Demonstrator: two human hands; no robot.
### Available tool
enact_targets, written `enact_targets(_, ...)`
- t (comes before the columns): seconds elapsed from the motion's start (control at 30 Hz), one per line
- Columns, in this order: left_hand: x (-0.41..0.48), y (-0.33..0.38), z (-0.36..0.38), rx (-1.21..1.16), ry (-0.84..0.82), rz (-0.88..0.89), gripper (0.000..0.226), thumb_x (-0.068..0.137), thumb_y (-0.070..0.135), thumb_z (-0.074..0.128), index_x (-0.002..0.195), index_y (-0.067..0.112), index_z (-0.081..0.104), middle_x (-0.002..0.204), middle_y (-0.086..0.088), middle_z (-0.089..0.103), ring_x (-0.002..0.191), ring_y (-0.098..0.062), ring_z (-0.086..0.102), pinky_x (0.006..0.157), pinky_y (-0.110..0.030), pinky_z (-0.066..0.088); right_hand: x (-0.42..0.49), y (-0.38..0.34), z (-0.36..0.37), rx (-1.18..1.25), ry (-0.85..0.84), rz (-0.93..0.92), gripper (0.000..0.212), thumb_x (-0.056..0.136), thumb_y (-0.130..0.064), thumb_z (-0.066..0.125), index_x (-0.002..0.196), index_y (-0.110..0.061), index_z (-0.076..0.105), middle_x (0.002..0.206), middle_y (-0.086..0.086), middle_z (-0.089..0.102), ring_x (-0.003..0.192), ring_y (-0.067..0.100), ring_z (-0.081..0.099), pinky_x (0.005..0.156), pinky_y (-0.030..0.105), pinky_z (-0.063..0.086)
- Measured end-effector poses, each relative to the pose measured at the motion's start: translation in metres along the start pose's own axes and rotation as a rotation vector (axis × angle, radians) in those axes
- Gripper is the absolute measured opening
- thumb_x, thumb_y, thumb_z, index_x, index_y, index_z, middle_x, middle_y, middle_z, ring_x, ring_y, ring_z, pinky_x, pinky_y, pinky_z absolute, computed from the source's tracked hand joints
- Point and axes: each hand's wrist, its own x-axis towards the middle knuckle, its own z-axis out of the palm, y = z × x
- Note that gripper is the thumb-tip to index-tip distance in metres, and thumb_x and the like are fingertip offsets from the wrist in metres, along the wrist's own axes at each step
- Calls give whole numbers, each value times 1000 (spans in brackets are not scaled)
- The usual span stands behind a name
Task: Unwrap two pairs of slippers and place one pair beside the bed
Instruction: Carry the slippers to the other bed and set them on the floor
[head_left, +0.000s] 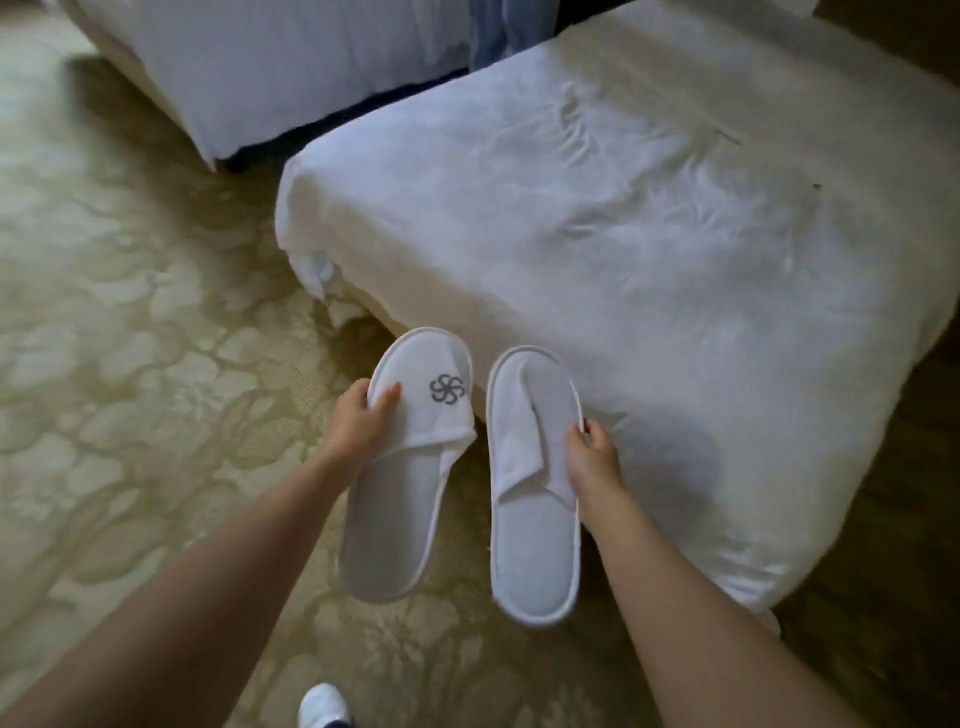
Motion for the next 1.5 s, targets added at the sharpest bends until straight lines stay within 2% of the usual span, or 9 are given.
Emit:
enact_targets(0.1, 36, -17, -76, -39, 50, -26, 21, 94, 25, 49, 104, 8, 55, 91, -4, 55, 88, -18, 50, 64, -27, 39, -10, -35, 81, -25, -56, -5, 38, 98, -16, 40, 134, -4, 47, 133, 17, 53, 112, 26, 52, 78, 21, 31)
enact_targets(0.2, 59, -25, -130, -14, 76, -42, 33, 94, 26, 49, 118, 3, 55, 104, -7, 58, 94, -18, 52, 77, -27, 37, -18, -62, 137, 9, -125, 4, 40, 99, -18, 39, 137, -8, 42, 126, 11, 53, 99, 19, 47, 81, 25, 34)
enact_targets(0.37, 103, -54, -224, 14, 136, -122, 37, 94, 28, 49, 122, 4, 54, 120, -18, 62, 104, -26, 58, 87, -34, 44, -32, -104, 232, -57, -240, -40, 41, 98, -23, 38, 137, -12, 43, 132, 12, 52, 102, 23, 49, 83, 28, 36)
enact_targets(0.5, 129, -67, -269, 26, 152, -205, 40, 94, 30, 47, 125, 6, 50, 125, -18, 59, 114, -33, 56, 98, -43, 45, -29, -136, 279, -98, -312, -69, 38, 98, -23, 38, 133, -12, 45, 120, 10, 53, 98, 21, 47, 82, 29, 37)
enact_targets(0.67, 180, -55, -301, -16, 138, -229, 39, 97, 24, 43, 131, 5, 45, 128, -15, 55, 110, -27, 54, 88, -32, 41, 0, -187, 328, -104, -378, -101, 30, 93, -18, 46, 122, -10, 49, 123, 13, 56, 102, 26, 54, 94, 38, 46)
enact_targets(0.77, 223, -33, -319, -48, 146, -231, 40, 97, 25, 42, 133, 8, 43, 130, -13, 54, 110, -28, 54, 94, -36, 44, 34, -231, 362, -129, -409, -134, 34, 91, -17, 49, 125, -9, 48, 127, 16, 56, 112, 32, 56, 99, 44, 46)
enact_targets(1.0, 356, 27, -346, -93, 215, -214, 39, 97, 23, 43, 134, 8, 43, 128, -14, 55, 115, -30, 54, 97, -39, 45, 121, -344, 445, -184, -519, -234, 38, 95, -18, 46, 132, -13, 44, 122, 8, 53, 112, 28, 53, 92, 36, 43)
enact_targets(1.23, 467, 68, -334, -169, 304, -254, 38, 97, 22, 43, 132, 7, 46, 127, -12, 56, 103, -21, 51, 92, -32, 41, 203, -430, 481, -331, -523, -266, 42, 95, -25, 45, 136, -15, 43, 137, 12, 50, 122, 31, 49, 105, 47, 42)
enact_targets(1.5, 584, 100, -353, -181, 369, -193, 40, 98, 21, 40, 134, 7, 29, 113, -3, 42, 101, -18, 44, 81, -30, 35, 265, -510, 547, -327, -534, -257, 40, 96, -18, 41, 136, -14, 39, 136, 12, 48, 119, 28, 49, 99, 41, 44)
